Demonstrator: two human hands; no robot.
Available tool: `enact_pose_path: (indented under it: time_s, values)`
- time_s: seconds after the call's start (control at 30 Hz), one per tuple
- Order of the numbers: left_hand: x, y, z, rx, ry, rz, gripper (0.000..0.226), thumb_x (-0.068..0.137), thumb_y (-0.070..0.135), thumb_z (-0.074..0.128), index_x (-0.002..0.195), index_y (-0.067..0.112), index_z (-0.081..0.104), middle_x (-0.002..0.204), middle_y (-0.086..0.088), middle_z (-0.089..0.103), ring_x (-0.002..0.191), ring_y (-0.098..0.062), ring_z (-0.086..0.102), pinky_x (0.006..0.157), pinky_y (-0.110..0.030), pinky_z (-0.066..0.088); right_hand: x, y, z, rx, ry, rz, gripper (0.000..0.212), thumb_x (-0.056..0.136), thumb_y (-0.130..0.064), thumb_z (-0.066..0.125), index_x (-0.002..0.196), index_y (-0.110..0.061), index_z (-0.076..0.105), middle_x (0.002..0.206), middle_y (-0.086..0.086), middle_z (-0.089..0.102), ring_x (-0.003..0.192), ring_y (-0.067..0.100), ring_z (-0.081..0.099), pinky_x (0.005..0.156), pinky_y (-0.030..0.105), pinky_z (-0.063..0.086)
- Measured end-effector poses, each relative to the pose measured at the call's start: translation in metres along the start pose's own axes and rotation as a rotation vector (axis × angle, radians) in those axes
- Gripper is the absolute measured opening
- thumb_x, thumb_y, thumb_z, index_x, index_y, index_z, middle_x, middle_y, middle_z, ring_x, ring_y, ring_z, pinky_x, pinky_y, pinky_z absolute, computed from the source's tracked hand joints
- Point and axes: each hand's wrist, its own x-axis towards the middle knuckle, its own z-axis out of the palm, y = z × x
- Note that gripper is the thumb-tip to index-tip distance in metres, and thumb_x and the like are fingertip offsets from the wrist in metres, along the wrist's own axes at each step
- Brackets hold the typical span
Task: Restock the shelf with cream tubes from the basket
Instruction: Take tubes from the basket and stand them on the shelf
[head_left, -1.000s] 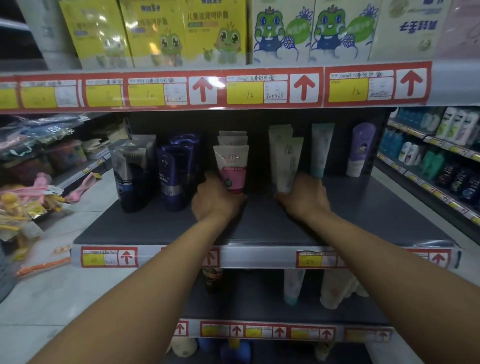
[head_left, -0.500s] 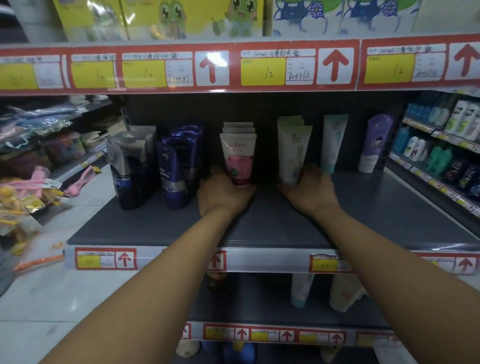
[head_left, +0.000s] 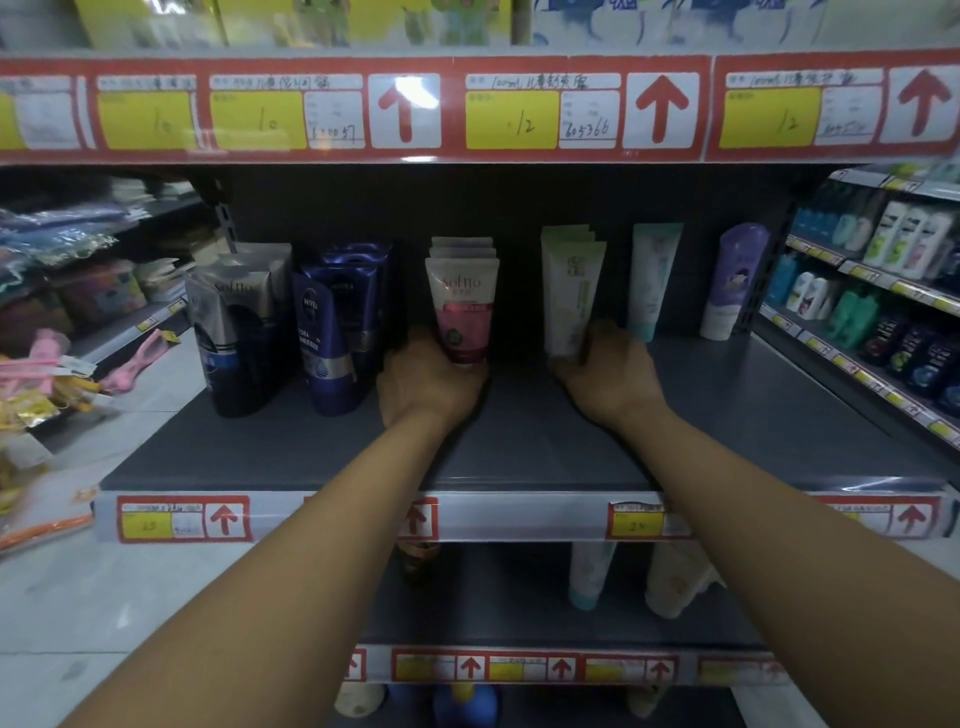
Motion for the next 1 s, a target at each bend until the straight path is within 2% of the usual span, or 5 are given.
enact_pose_path:
  time_s: [0.47,0.6,0.7,0.8,1.0]
  values:
    - [0.002,-0.001,0.001,0.012,0.000,0.007,0.068,0.077,0.060,0.081,0.128,0.019,0.060,0.126,-0.013,0.071,0.118,-0.040,0.067,0.095,-0.046,0.057,0.004,0.001,0.003,-0.022,0.001,-0.013,0.053,0.090,-0.045,0.076,0.122,-0.008,0.056,0.122,0.017,0.066,0.108,0.039,0.066,0.075,0.037,0.050]
    - [0.001,0.000,0.001,0.035,-0.003,0.008,0.072,0.074,0.058,0.081,0.129,0.018,0.058,0.126,-0.013,0.070,0.119,-0.040,0.066,0.098,-0.049,0.056,0.005,0.002,0.003,0.004,-0.014,0.004,0.060,0.084,-0.047,0.081,0.123,-0.009,0.055,0.124,0.015,0.066,0.112,0.038,0.066,0.078,0.038,0.055]
    - [0.001,0.001,0.001,0.037,0.003,0.006,0.073,0.077,0.053,0.082,0.131,0.014,0.053,0.131,-0.015,0.065,0.122,-0.040,0.063,0.100,-0.049,0.055,0.004,0.000,0.001,0.036,-0.014,0.019,0.059,0.083,-0.044,0.080,0.123,-0.009,0.052,0.122,0.015,0.066,0.113,0.038,0.066,0.075,0.034,0.048]
    - [0.002,0.000,0.000,0.026,0.013,-0.018,0.083,0.077,0.052,0.082,0.138,0.007,0.049,0.139,-0.020,0.057,0.130,-0.042,0.055,0.105,-0.050,0.051,-0.002,-0.002,-0.002,0.058,0.003,0.031,0.055,0.087,-0.038,0.075,0.124,-0.009,0.048,0.124,0.017,0.064,0.116,0.041,0.063,0.079,0.032,0.043]
    - [-0.009,0.003,-0.011,0.071,-0.064,-0.003,0.079,0.083,0.045,0.082,0.140,0.002,0.047,0.142,-0.026,0.052,0.134,-0.044,0.050,0.109,-0.046,0.047,-0.012,-0.008,-0.018,0.016,-0.050,0.074,0.058,0.091,-0.030,0.070,0.136,-0.005,0.044,0.134,0.019,0.060,0.123,0.043,0.059,0.089,0.037,0.046]
